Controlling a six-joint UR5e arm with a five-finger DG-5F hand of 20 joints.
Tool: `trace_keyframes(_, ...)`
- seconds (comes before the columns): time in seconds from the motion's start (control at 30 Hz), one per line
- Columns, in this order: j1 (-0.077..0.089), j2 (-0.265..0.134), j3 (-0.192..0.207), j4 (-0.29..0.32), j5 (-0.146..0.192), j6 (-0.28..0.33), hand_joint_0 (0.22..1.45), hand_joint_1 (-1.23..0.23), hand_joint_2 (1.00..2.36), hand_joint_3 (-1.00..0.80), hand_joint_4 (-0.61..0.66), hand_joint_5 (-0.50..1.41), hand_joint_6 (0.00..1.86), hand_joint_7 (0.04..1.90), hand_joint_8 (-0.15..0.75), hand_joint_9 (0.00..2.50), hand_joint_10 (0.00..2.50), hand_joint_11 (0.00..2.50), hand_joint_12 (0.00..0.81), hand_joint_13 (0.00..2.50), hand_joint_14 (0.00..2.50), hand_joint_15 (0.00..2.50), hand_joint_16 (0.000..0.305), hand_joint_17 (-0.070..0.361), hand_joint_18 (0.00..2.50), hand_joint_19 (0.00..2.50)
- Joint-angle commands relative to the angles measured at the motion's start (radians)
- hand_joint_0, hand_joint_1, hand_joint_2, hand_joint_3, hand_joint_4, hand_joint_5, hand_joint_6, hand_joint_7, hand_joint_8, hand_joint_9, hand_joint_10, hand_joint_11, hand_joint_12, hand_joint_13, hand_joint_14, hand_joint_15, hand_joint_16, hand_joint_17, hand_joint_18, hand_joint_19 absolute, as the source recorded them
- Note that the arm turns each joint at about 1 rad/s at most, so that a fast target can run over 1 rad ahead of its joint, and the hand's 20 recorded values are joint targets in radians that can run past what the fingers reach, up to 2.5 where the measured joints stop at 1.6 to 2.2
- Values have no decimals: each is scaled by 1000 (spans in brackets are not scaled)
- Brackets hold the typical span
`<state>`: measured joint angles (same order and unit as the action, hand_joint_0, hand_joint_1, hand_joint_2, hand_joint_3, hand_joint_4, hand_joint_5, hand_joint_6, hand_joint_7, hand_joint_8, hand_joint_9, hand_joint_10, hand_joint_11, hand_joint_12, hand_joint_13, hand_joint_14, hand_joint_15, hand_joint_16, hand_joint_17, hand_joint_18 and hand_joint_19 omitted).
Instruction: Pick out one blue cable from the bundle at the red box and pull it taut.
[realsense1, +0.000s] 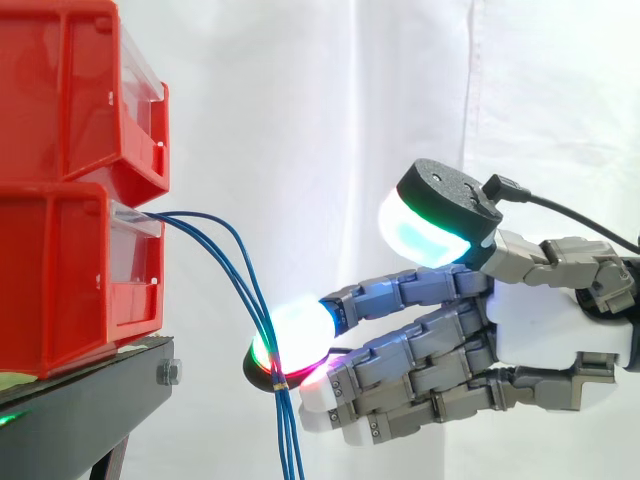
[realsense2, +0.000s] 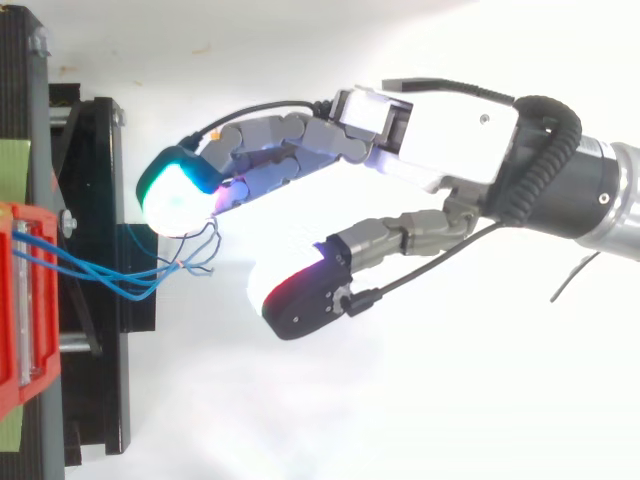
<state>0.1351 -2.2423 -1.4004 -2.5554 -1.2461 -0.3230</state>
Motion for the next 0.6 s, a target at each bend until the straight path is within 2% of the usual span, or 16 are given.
trace_keyframes(0.0,0,-20,1,12,-1,-22,527,-608,1000,-500,260,-178,502,728,294,702,0,19,349,519,4,111,42,95,357,239)
trace_keyframes(0.07,-2,-26,1,15,-3,-18,528,-607,1000,-500,261,-177,502,729,295,704,1,19,351,521,4,118,42,95,360,249)
trace_keyframes(0.1,-3,-53,1,32,-4,-11,529,-607,1000,-500,264,-177,502,731,296,704,0,25,352,523,4,112,42,95,362,246)
trace_keyframes(0.17,-5,-56,3,49,-9,-7,530,-608,1000,-500,264,-176,502,734,296,708,0,34,352,525,4,116,42,95,363,249)
trace_keyframes(0.23,-3,-80,3,107,-15,-7,530,-608,1000,-500,264,-176,502,734,296,710,0,28,353,526,4,120,42,95,363,255)
trace_keyframes(0.43,0,-109,5,173,-18,-8,531,-607,1000,-500,272,-171,502,749,297,722,0,57,357,539,5,144,43,97,384,285)
trace_keyframes(0.57,0,-140,34,199,-32,-4,532,-614,1000,-500,279,-160,502,786,300,742,2,82,363,564,6,170,44,100,413,309)
